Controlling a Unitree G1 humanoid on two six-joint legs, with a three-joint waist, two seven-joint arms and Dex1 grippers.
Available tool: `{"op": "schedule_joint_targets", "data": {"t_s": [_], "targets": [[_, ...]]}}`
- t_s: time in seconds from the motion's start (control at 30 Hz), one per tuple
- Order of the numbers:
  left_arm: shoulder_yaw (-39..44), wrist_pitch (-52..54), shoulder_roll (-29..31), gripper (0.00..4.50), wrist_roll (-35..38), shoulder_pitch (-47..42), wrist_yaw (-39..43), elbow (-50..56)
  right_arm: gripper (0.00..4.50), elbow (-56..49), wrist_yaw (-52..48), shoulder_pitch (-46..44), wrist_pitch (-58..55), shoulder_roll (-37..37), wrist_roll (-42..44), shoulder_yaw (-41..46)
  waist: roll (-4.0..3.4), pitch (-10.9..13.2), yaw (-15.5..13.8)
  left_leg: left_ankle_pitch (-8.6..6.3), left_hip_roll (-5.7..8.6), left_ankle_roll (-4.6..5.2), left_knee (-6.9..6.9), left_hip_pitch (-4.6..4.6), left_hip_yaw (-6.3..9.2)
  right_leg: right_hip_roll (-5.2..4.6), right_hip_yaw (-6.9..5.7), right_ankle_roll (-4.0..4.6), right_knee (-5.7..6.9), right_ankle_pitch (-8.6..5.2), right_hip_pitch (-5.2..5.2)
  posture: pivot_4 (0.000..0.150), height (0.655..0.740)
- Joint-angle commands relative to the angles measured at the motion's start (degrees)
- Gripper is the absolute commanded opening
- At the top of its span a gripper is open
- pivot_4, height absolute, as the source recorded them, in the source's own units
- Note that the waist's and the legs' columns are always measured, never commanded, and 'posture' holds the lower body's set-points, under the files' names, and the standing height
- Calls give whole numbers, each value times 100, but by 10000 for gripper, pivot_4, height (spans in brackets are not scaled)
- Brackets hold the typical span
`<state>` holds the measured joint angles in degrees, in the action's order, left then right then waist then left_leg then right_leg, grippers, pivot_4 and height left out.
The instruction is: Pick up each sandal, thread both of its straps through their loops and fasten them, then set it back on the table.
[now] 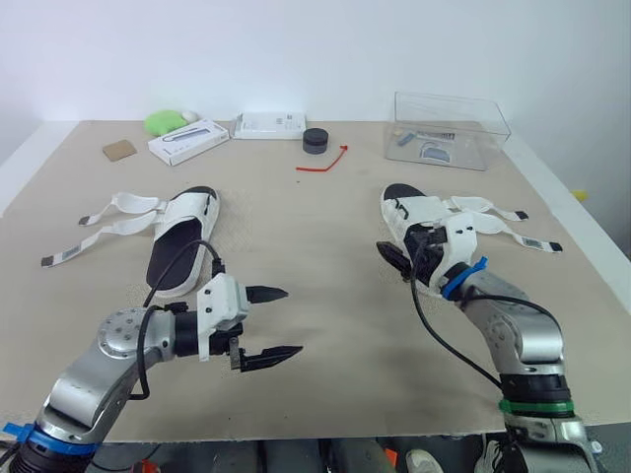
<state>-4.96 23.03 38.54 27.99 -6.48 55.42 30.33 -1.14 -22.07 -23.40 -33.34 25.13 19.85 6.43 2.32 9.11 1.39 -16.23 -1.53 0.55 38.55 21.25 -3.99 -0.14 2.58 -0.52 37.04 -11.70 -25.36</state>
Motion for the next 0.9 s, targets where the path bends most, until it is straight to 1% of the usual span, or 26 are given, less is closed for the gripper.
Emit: {"op": "schedule_joint_targets", "data": {"t_s": [0.03,0.17,0.37,0.4,0.43,0.47,0.5,0.53,0.57,0.6,0.63,0.67,0.7,0.73,0.77,0.9], "targets": [[-27,24,-37,44274,56,-93,-42,98,45000,222,163,-238,298,-57,-220,61,0,0,1,0,1,0,0,0,0,-1,0,0,0,0,0,1500,7400],[1,91,-66,44274,63,-109,-161,154,45000,1026,94,-636,1040,-103,-571,-26,0,0,17,-1,2,3,0,0,-3,0,4,1,0,2,0,1500,7400],[29,146,-95,44274,57,-56,-308,227,45000,1746,-89,-906,1539,-224,-825,-230,0,0,43,-1,-1,2,0,-2,0,3,3,3,0,3,1,1500,7400],[36,156,-100,45000,55,-37,-341,245,39860,1880,-112,-961,1624,-259,-837,-218,0,0,50,-1,-2,2,0,-3,-1,3,4,5,0,4,1,1500,7400],[42,164,-101,45000,45,-12,-376,266,36887,2039,-135,-1027,1728,-266,-880,-227,0,0,55,-1,-2,2,0,-3,-2,2,4,5,0,5,1,1500,7400],[48,165,-105,45000,34,19,-408,281,36013,2216,-181,-1096,1868,-249,-943,-255,0,0,76,-1,-1,2,0,-3,-3,2,5,5,0,6,1,1500,7400],[50,162,-105,45000,24,50,-438,297,29830,2385,-220,-1156,2005,-231,-1005,-268,0,0,85,-1,-2,2,1,-6,-4,2,6,4,0,6,3,1500,7400],[56,149,-101,45000,17,89,-456,310,27252,2533,-261,-1211,2106,-214,-1036,-261,0,0,113,-1,-1,2,1,-6,-4,1,6,4,0,6,3,1500,7400],[64,135,-97,45000,14,125,-470,320,22188,2659,-300,-1258,2198,-208,-1054,-244,0,0,122,-1,-1,2,1,-7,-4,1,6,4,0,6,4,1500,7400],[71,112,-92,45000,9,168,-478,330,18495,2736,-336,-1283,2267,-209,-1060,-223,0,0,123,-1,-1,2,1,-7,-4,1,6,4,0,7,4,1500,7400],[83,89,-85,45000,3,208,-484,336,13291,2803,-398,-1305,2333,-207,-1053,-209,0,0,123,-1,-1,2,1,-6,-2,1,5,4,0,7,4,1500,7400],[101,52,-83,45000,-3,247,-484,319,9627,2860,-470,-1324,2397,-190,-1068,-225,0,0,123,-1,-1,2,0,-6,-2,0,5,4,0,7,4,1500,7400],[145,28,-103,45000,25,283,-501,291,4750,2892,-568,-1341,2452,-170,-1082,-256,0,0,123,-1,-1,2,0,-6,-2,0,5,4,0,7,4,1500,7400],[187,6,-132,45000,59,304,-514,250,1752,2865,-736,-1347,2428,-166,-1030,-283,0,0,123,-1,-1,2,0,-6,-3,-1,6,4,0,7,4,1500,7400],[216,-7,-152,45000,85,318,-524,227,790,2838,-855,-1348,2406,-165,-992,-297,0,0,124,-1,-1,2,1,-6,-5,-1,7,4,0,7,4,1500,7400],[221,-93,-140,45000,25,289,-438,67,790,1889,-2086,-1180,1867,-44,-461,-552,0,0,128,-1,-2,2,0,-6,-2,-2,5,4,0,7,4,1500,7400]]}}
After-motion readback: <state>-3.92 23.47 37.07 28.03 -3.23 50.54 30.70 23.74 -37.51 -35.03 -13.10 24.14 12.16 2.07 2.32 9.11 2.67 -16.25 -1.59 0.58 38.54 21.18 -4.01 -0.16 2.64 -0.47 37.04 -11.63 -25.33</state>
